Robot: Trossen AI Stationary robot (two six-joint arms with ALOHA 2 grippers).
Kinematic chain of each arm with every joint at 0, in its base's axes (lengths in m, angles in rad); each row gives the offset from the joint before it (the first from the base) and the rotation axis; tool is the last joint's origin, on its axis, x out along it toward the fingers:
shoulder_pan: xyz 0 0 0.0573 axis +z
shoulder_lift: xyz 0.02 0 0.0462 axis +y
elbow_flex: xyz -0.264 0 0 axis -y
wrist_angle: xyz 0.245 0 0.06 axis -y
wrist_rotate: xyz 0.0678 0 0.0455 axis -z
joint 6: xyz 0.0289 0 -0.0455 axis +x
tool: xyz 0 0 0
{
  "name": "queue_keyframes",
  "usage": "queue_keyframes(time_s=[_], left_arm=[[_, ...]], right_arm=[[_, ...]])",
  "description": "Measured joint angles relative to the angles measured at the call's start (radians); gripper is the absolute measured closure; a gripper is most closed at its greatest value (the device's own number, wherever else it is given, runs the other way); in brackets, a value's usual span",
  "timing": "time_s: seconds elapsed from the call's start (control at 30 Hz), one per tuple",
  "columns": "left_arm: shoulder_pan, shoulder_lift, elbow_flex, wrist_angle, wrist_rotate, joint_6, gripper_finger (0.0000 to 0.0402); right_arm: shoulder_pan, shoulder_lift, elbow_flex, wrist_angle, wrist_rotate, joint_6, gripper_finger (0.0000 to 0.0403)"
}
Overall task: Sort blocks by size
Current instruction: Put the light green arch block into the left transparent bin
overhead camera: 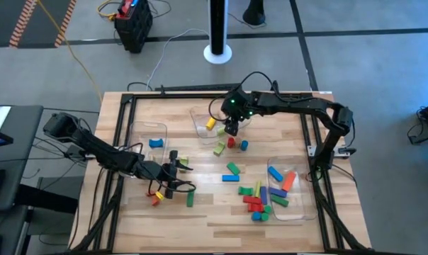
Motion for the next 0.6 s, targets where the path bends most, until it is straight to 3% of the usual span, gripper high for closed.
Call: queue_keyframes(time_s=[0.6], left_arm=[[0.000, 0.000, 0.129, -0.328, -0.030, 0.004, 0.0189]], right_arm=[[0.167, -0.002, 0.150, -0.371, 0.051, 0.034, 0.0161]])
